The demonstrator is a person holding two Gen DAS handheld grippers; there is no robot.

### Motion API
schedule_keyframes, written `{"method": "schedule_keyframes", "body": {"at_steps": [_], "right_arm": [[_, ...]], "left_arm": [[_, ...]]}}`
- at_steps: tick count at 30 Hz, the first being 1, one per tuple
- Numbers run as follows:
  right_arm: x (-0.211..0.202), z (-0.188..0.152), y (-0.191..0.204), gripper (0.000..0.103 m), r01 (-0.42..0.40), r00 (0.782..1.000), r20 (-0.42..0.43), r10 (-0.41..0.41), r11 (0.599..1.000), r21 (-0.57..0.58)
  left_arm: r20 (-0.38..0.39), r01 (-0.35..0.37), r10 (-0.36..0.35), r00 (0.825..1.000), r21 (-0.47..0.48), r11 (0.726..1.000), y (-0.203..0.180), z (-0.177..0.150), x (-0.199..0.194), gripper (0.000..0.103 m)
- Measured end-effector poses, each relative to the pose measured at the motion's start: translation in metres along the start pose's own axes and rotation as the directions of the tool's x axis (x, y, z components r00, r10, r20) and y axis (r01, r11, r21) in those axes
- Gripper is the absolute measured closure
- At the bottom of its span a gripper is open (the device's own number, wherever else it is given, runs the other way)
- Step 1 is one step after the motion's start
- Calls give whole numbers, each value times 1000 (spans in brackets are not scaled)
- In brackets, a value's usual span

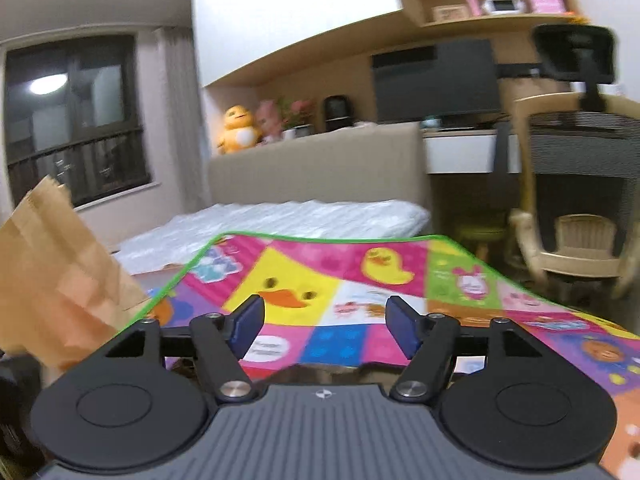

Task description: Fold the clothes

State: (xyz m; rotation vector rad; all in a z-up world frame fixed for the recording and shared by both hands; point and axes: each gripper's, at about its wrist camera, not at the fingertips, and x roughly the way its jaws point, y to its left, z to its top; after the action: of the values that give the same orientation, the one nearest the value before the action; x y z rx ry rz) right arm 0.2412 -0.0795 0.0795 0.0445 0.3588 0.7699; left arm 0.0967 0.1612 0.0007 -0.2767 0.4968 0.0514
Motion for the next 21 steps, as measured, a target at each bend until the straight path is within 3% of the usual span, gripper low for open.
{"method": "schedule_keyframes", "body": {"at_steps": [2, 5, 7, 8, 9, 11, 14, 17, 21], "right_arm": [[-8, -7, -12, 32, 30, 1000, -3, -30, 999, 15], [-15, -22, -22, 32, 53, 998, -25, -52, 998, 34], [-17, -29, -24, 32, 58, 998, -40, -57, 998, 36], [-18, -32, -23, 32, 57, 997, -46, -56, 998, 37], [-18, -35, -22, 32, 56, 997, -55, -54, 998, 31], [-17, -42, -17, 31, 51, 996, -76, -50, 999, 5], [-13, -57, -4, 31, 49, 990, -130, -60, 995, -88], [2, -75, 14, 31, 67, 977, -182, -106, 976, -208], [36, -95, 45, 32, 44, 965, -225, -135, 929, -368]], "left_arm": [[43, -164, 162, 986, 57, 985, 13, 10, -4, 0], [-29, -278, 282, 959, 106, 955, 39, 14, 17, 1], [-76, -314, 328, 942, 156, 937, 49, 8, 33, 5], [-92, -325, 343, 935, 169, 931, 54, 5, 39, 15], [-108, -336, 357, 928, 178, 925, 58, 2, 44, 37], [-133, -351, 370, 919, 149, 925, 70, 0, 50, 53], [-109, -372, 382, 918, 98, 923, 85, 3, 44, 83], [-50, -378, 379, 924, 34, 925, 97, 13, 24, 89], [75, -361, 363, 929, -30, 932, 97, 27, -14, 90]]}}
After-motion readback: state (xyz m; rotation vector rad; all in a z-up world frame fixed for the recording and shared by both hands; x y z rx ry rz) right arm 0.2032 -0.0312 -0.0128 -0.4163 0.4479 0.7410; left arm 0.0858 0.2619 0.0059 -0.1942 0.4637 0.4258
